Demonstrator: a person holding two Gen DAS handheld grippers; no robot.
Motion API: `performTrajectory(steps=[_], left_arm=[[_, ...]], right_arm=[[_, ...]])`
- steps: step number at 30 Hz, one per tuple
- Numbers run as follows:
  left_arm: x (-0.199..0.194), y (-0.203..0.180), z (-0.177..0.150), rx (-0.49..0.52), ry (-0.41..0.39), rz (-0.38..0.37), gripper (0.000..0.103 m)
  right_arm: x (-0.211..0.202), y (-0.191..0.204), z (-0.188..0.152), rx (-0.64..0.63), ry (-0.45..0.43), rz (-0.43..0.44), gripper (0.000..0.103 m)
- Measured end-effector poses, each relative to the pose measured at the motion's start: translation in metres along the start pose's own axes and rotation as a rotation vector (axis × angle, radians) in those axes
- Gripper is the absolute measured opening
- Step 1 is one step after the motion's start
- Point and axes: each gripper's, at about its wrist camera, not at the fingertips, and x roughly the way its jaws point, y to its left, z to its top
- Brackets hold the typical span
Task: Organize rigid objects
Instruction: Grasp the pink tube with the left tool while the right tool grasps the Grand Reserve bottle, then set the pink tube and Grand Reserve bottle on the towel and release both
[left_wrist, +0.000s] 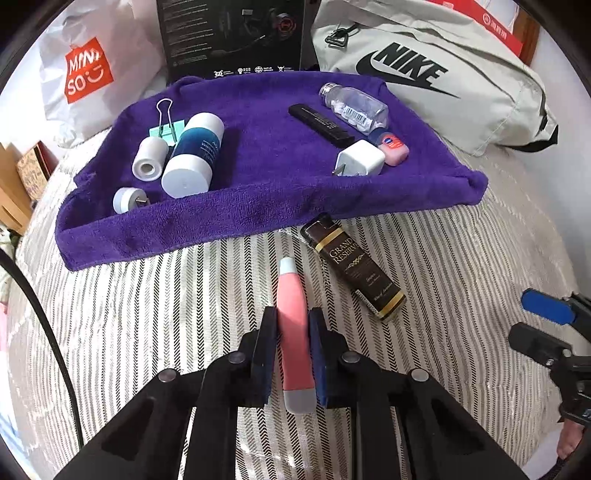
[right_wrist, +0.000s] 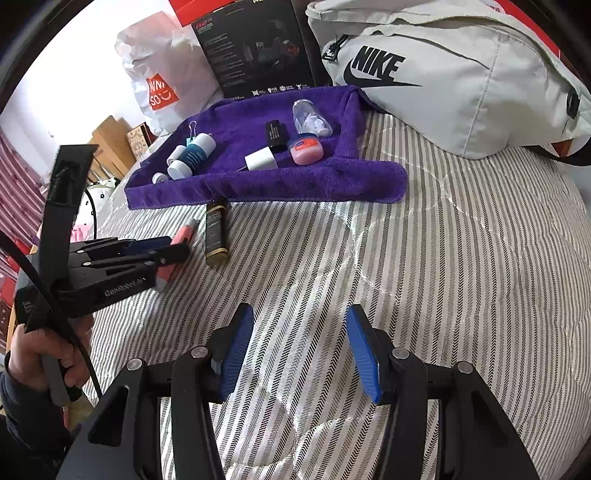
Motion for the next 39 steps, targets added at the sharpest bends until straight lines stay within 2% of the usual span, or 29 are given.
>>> performTrajectory(steps=[3, 9, 17, 22, 29, 31, 33, 36, 39], left_arm=[[-0.005, 0.010, -0.002, -0.012, 0.000, -0.026, 0.017], [-0.019, 0.047, -0.005, -0.049, -0.007, 0.001, 0.017], [-0.025, 0.095, -0.011, -0.135, -0.013, 0.017, 0.017], [-0.025, 0.104, -0.013, -0.154, -0.016, 0.000, 0.017], [-0.026, 0.110, -0.014, -0.170, -0.022, -0.028, 0.017], [-0.025, 0.110, -0.015, -0.173, -0.018, -0.038, 0.017], [-0.023, 0.111, -0.016, -0.173, -0.013, -0.048, 0.017], [-0.023, 0.110, -0.018, -0.169, -0.014, -0.060, 0.017], [-0.023, 0.110, -0.018, -0.167, -0.021, -0.077, 0.017]], right_arm=[[0.002, 0.003, 0.001, -0.004, 0.009, -0.009, 0.052], [0.009, 0.021, 0.015, -0.048, 0.000, -0.001, 0.052], [0.049, 0.061, 0.049, -0.139, 0.029, 0.066, 0.052], [0.071, 0.079, 0.067, -0.197, 0.038, 0.036, 0.052], [0.092, 0.097, 0.065, -0.301, 0.073, -0.022, 0.035], [0.094, 0.106, 0.062, -0.355, 0.060, -0.058, 0.034], [0.095, 0.110, 0.059, -0.390, 0.044, -0.074, 0.029], [0.095, 0.104, 0.061, -0.371, 0.043, -0.051, 0.023], [0.090, 0.098, 0.063, -0.348, 0.093, -0.044, 0.023]])
